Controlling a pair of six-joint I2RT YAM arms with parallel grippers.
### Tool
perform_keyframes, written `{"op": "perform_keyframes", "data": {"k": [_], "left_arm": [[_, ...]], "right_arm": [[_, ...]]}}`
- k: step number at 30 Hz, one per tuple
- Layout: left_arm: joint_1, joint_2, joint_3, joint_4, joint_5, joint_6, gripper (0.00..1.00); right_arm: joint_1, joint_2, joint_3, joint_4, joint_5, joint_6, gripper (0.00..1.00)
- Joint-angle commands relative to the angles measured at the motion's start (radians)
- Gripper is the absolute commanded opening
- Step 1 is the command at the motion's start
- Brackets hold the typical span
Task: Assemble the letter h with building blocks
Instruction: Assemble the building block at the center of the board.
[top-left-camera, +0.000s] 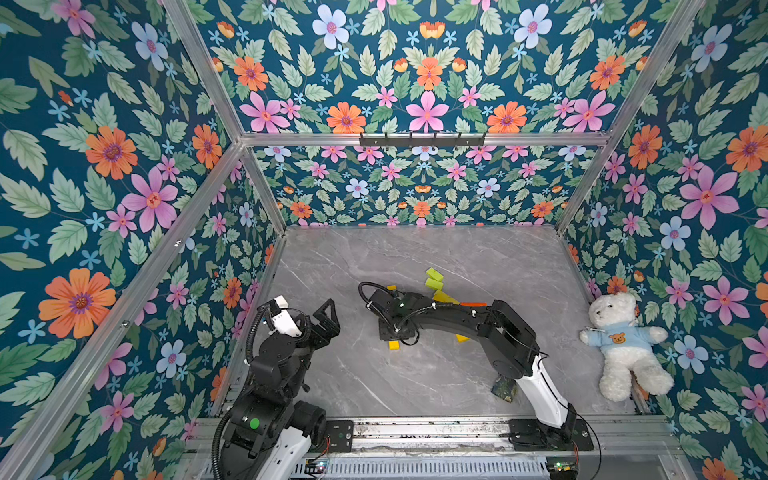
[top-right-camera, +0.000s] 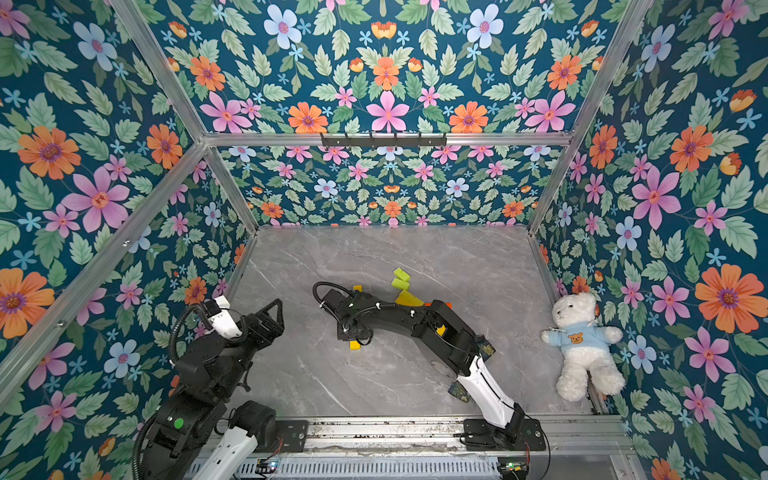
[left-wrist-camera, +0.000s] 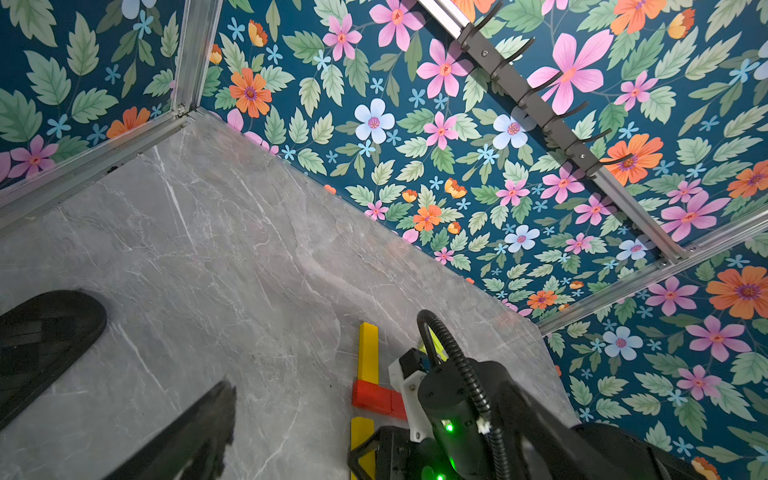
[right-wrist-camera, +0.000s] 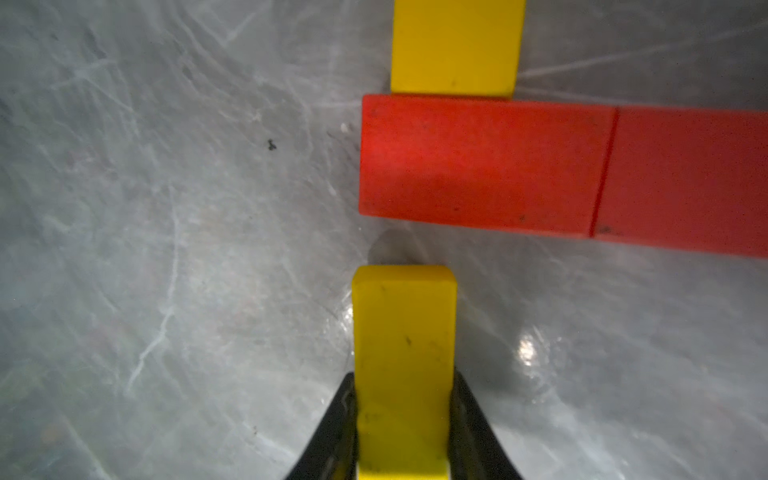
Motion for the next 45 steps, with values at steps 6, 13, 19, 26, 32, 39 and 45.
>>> {"op": "perform_keyframes", "data": {"k": [6, 13, 19, 26, 32, 39, 45], "left_arm": [[0.000, -0.002, 0.000, 0.011, -0.014, 0.006, 1.00], [0.001, -0.003, 0.002, 0.008, -0.016, 0.006, 1.00], [0.000, -0.009, 0.001, 0.006, -0.017, 0.006, 1.00], [0.000, -0.009, 0.003, 0.004, -0.020, 0.008, 0.99], [0.000, -0.011, 0.003, 0.003, -0.022, 0.008, 1.00], [0.000, -0.014, 0.002, 0.000, -0.026, 0.008, 1.00], [0.000, -0.016, 0.003, -0.002, -0.026, 0.008, 1.00]], "right_arm": [[-0.003, 0.025, 0.010, -0.021, 0.002, 0.005, 0.13], [-0.006, 0.031, 0.008, -0.039, 0.015, 0.023, 0.15], [-0.006, 0.033, 0.009, -0.047, 0.027, 0.031, 0.19], [-0.005, 0.035, 0.012, -0.049, 0.034, 0.033, 0.26], [-0.005, 0.040, 0.018, -0.051, 0.037, 0.031, 0.28], [-0.005, 0.040, 0.021, -0.054, 0.043, 0.032, 0.32], [-0.005, 0.042, 0.023, -0.056, 0.048, 0.034, 0.34]]}}
